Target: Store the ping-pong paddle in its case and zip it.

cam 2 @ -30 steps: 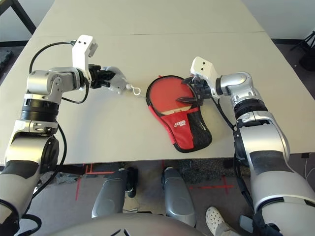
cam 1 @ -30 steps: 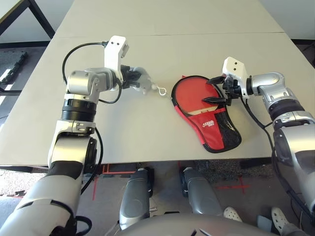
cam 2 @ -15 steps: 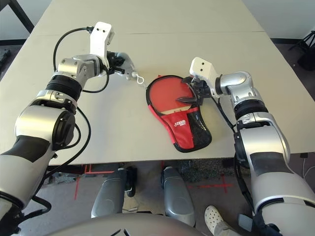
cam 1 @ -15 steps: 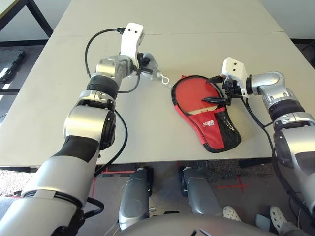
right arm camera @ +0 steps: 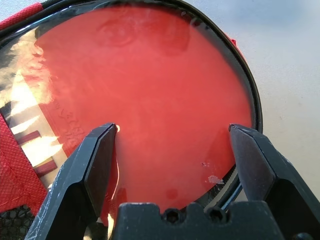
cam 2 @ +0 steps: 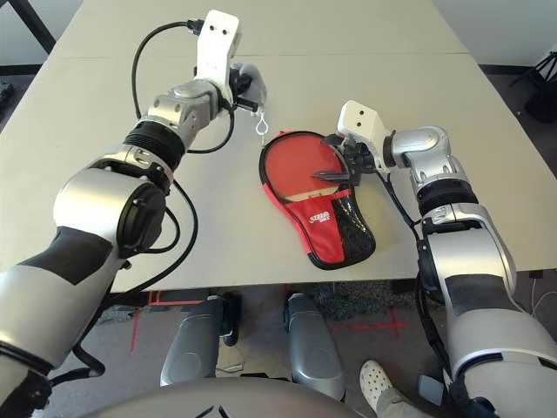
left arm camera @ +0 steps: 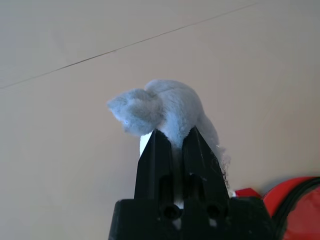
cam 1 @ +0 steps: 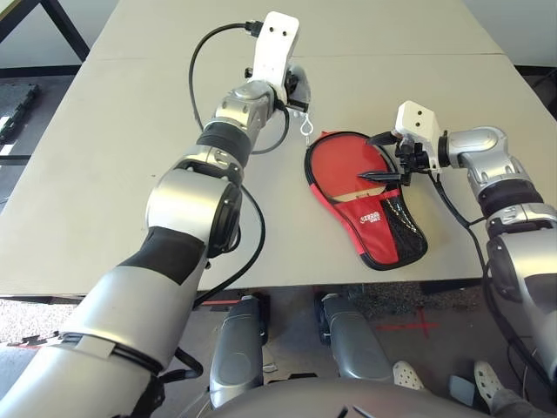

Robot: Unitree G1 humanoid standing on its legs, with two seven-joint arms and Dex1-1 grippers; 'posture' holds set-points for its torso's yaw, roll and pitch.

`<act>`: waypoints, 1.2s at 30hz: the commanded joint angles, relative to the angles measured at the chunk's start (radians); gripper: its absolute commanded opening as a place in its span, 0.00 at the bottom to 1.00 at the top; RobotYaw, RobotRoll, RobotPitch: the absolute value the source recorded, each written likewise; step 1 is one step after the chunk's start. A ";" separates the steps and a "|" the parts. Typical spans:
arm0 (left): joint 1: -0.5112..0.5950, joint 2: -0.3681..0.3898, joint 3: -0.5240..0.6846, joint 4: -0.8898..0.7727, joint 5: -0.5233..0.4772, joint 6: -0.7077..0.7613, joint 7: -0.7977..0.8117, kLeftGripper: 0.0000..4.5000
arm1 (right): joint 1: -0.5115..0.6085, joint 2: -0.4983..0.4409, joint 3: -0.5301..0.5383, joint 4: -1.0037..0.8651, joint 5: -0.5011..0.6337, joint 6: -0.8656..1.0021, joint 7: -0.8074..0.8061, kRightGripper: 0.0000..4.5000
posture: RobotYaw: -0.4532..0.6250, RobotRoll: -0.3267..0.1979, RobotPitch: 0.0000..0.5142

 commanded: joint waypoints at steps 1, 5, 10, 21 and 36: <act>-0.052 -0.018 0.025 -0.011 0.015 -0.080 0.035 0.01 | 0.092 0.001 0.055 0.042 -0.061 0.049 -0.008 1.00 | 0.32 0.62 0.49; -0.063 -0.041 0.039 -0.004 0.026 -0.114 0.056 0.01 | 0.119 -0.003 0.055 0.006 -0.048 0.065 -0.009 1.00 | 0.29 0.62 0.50; -0.073 -0.060 0.057 0.000 0.038 -0.140 0.068 0.01 | 0.148 -0.011 0.054 -0.034 -0.036 0.084 -0.011 1.00 | 0.27 0.62 0.50; -0.098 -0.097 0.120 0.004 0.028 -0.197 0.093 0.01 | 0.206 -0.027 0.052 -0.119 -0.019 0.134 0.000 1.00 | 0.25 0.62 0.52; -0.135 -0.126 0.159 0.001 0.026 -0.213 0.092 0.01 | 0.278 -0.059 0.089 -0.244 0.001 0.217 0.086 1.00 | 0.25 0.62 0.52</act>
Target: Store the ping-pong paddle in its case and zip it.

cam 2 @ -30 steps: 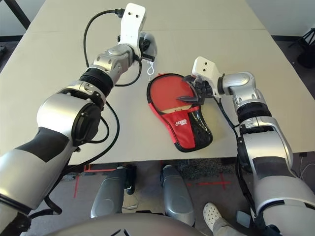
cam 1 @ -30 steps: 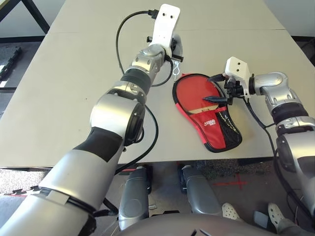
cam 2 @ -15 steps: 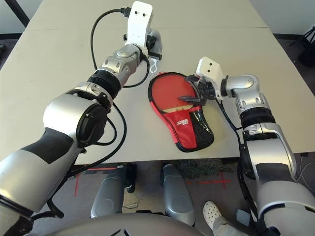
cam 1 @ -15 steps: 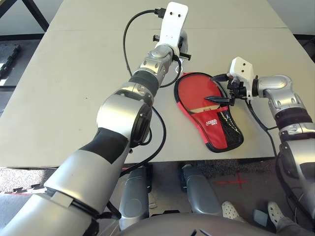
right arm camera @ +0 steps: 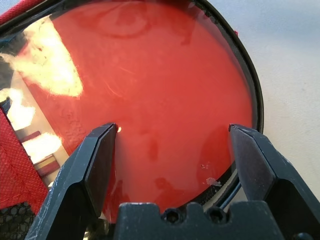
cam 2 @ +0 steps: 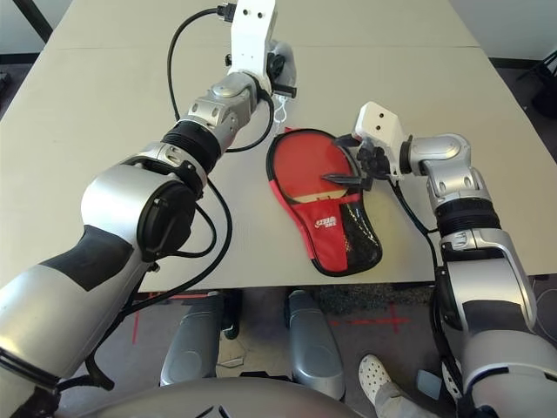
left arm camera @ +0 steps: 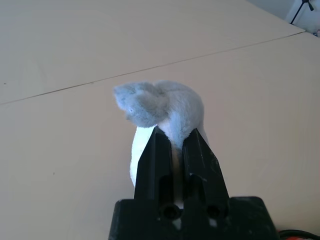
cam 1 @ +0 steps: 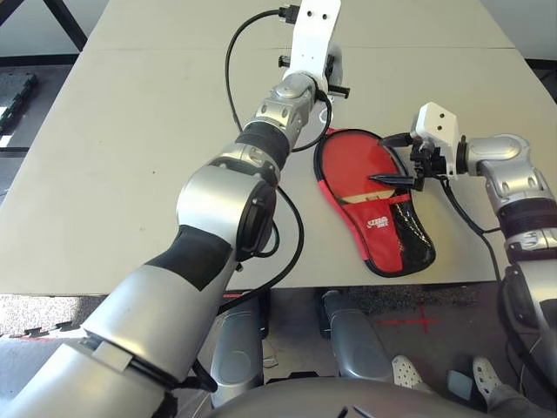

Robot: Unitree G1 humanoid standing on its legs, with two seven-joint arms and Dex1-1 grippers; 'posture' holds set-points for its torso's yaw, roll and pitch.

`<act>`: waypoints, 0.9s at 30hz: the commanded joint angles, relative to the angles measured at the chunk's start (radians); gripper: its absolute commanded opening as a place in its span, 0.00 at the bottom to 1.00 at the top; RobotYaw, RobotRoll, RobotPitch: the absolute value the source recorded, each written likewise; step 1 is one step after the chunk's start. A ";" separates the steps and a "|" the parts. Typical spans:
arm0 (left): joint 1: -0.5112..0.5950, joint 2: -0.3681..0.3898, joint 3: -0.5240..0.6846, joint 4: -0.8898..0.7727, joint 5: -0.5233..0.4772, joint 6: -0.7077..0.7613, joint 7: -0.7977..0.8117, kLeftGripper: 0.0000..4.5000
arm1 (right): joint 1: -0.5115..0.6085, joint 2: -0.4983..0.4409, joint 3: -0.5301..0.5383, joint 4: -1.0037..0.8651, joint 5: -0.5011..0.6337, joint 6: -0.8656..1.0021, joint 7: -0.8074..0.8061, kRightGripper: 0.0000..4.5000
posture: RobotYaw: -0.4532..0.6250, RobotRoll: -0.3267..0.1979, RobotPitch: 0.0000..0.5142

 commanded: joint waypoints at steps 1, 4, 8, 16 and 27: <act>-0.077 -0.015 0.015 -0.043 -0.004 -0.082 0.004 0.01 | 0.115 0.019 0.123 0.060 -0.081 0.050 0.061 1.00 | 0.25 0.62 0.52; -0.083 -0.033 0.020 -0.043 -0.007 -0.088 0.006 0.01 | 0.118 0.021 0.126 0.055 -0.083 0.054 0.061 1.00 | 0.24 0.62 0.52; -0.093 -0.054 0.027 -0.043 -0.007 -0.097 0.009 0.01 | 0.128 0.019 0.128 0.044 -0.082 0.059 0.063 1.00 | 0.23 0.62 0.52; -0.105 -0.075 0.036 -0.041 -0.008 -0.104 0.013 0.01 | 0.178 0.003 0.142 -0.038 -0.073 0.101 0.100 1.00 | 0.22 0.62 0.52; -0.091 -0.129 0.036 -0.045 -0.023 -0.066 -0.117 0.01 | 0.122 0.034 0.108 0.048 -0.092 0.055 -0.015 1.00 | 0.22 0.62 0.52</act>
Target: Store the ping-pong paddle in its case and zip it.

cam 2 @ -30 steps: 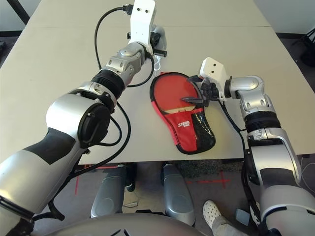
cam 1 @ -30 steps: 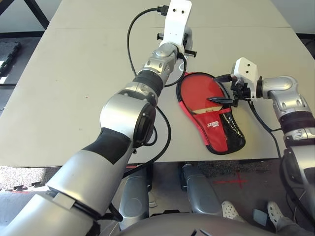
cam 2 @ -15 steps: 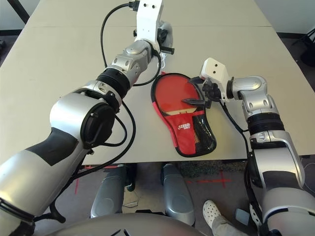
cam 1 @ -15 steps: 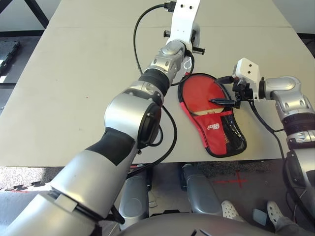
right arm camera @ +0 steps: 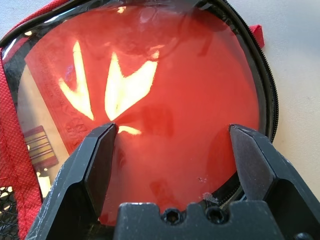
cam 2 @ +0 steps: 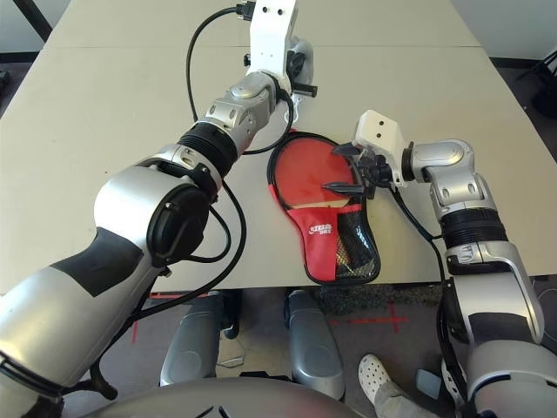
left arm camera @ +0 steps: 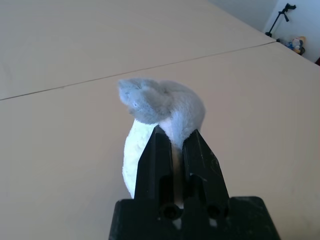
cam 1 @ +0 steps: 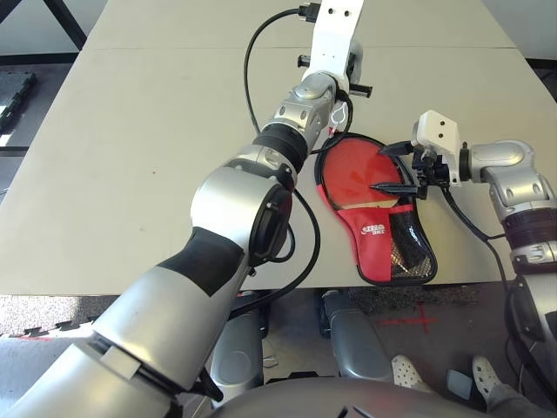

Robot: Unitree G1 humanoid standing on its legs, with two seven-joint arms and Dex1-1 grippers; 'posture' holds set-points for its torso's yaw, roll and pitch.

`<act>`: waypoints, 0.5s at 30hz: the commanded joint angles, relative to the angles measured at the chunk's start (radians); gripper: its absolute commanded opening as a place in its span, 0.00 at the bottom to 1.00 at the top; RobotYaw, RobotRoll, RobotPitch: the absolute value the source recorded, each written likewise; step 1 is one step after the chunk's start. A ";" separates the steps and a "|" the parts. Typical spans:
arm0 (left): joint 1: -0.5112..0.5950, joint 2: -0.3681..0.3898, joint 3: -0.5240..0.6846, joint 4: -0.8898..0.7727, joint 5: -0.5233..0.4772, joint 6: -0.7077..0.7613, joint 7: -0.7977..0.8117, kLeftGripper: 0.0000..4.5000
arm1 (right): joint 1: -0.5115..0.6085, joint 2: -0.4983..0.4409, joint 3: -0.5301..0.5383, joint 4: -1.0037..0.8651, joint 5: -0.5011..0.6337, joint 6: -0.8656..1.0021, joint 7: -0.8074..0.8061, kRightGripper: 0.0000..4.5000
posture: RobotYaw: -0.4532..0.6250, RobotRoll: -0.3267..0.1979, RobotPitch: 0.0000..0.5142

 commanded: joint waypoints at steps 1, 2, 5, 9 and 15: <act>-0.069 -0.065 0.001 -0.052 -0.019 -0.046 -0.085 0.01 | 0.068 0.038 0.106 0.134 -0.098 0.007 -0.026 1.00 | 0.23 0.62 0.53; -0.064 -0.070 0.004 -0.052 -0.024 -0.035 -0.104 0.01 | 0.063 0.040 0.106 0.141 -0.098 0.002 -0.027 1.00 | 0.23 0.62 0.53; -0.053 -0.077 -0.001 -0.053 -0.023 -0.019 -0.139 0.01 | 0.045 0.051 0.099 0.165 -0.093 -0.014 -0.034 1.00 | 0.24 0.62 0.53; -0.045 -0.070 -0.005 -0.055 -0.020 0.001 -0.161 0.15 | -0.008 0.071 0.053 0.191 -0.036 0.005 -0.011 1.00 | 0.25 0.62 0.54; -0.047 -0.046 -0.007 -0.060 -0.026 0.022 -0.202 0.64 | -0.097 0.048 -0.013 0.220 0.043 0.044 0.065 1.00 | 0.26 0.62 0.54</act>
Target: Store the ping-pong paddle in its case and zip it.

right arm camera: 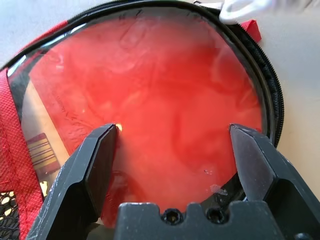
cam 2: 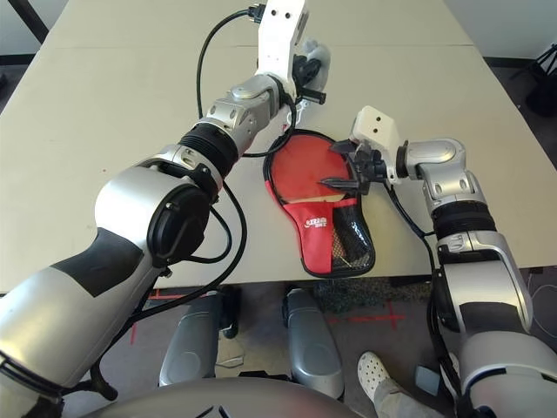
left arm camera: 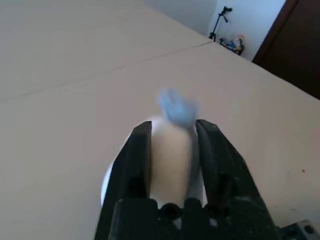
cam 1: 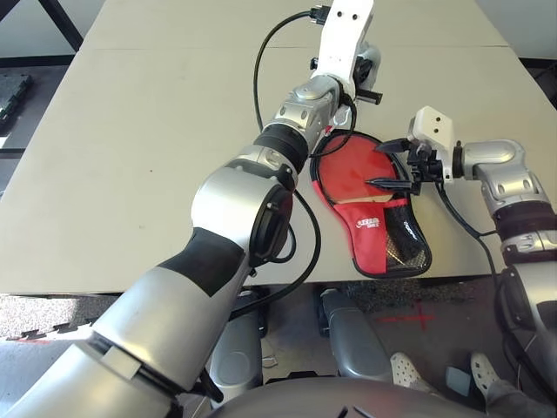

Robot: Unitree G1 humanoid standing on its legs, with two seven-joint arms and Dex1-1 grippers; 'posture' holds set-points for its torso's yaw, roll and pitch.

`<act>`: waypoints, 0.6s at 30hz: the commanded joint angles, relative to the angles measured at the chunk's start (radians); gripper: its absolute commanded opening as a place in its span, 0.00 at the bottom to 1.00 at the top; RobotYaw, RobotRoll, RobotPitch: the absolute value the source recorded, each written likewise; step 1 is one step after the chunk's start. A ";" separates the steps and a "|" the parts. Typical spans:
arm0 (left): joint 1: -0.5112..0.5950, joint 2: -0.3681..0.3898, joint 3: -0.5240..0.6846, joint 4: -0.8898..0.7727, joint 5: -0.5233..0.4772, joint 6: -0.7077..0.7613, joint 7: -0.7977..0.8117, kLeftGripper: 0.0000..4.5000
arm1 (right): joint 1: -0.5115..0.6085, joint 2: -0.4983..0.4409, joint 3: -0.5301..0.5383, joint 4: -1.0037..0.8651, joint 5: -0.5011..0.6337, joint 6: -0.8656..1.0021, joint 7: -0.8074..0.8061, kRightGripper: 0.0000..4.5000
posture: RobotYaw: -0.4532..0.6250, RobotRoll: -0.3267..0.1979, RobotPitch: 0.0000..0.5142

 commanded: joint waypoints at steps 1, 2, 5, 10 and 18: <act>-0.018 -0.039 -0.008 -0.018 -0.008 0.005 -0.030 0.72 | -0.010 -0.014 -0.003 0.057 0.011 0.050 0.044 1.00 | 0.26 0.62 0.54; -0.018 -0.034 -0.010 -0.019 -0.007 0.006 -0.035 0.80 | -0.023 -0.020 -0.013 0.065 0.018 0.057 0.051 1.00 | 0.26 0.62 0.54; -0.018 -0.019 -0.013 -0.022 -0.005 0.012 -0.048 0.99 | -0.049 -0.038 -0.033 0.088 0.031 0.070 0.059 1.00 | 0.27 0.62 0.54; -0.018 0.035 -0.056 -0.029 0.021 0.041 -0.112 0.99 | -0.087 -0.079 -0.077 0.155 0.054 0.082 0.032 1.00 | 0.28 0.62 0.55; 0.007 0.137 -0.151 -0.076 0.054 0.115 -0.292 0.99 | -0.134 -0.101 -0.145 0.197 0.106 0.166 0.027 1.00 | 0.30 0.62 0.55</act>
